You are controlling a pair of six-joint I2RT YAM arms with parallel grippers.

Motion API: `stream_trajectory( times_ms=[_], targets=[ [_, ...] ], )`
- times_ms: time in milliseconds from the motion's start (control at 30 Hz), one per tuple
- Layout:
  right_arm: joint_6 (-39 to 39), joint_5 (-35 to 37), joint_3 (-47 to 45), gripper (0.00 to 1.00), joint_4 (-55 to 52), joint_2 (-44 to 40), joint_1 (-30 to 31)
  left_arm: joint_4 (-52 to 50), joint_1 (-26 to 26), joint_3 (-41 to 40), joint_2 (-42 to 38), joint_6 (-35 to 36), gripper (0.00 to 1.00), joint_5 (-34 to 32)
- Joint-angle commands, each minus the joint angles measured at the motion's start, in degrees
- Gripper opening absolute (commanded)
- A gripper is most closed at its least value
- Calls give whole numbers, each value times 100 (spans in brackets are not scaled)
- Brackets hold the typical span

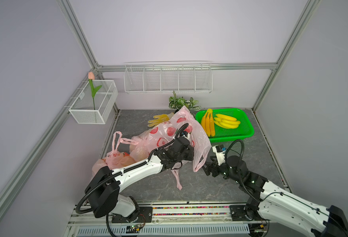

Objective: Place the banana into a plastic bag & tie a knot
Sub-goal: Open the plastic bag.

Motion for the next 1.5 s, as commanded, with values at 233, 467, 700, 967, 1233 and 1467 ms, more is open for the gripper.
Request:
stream_trajectory(
  times_ms=[233,467,700,967,1233,1467],
  targets=[
    [157,153,-269,89,-160,-814,-42,116,-337,387,445,-102,0,-330],
    [274,-154,-23,89,-355,-1390,-47,-262,-369,420,534,-58,0,-938],
    [825,546,252,89,-1299,-1568,-146,-348,-382,529,723,123,0,-954],
    [1395,456,61,89,-794,-1371,-326,-285,-488,436,731,275,0,-1135],
    [1139,300,117,89,-1040,-1991,-335,-323,-465,334,870,422,0,-1830],
    [1345,573,126,89,-1254,-1589,-355,-81,-590,339,920,462,0,-1654]
  ],
)
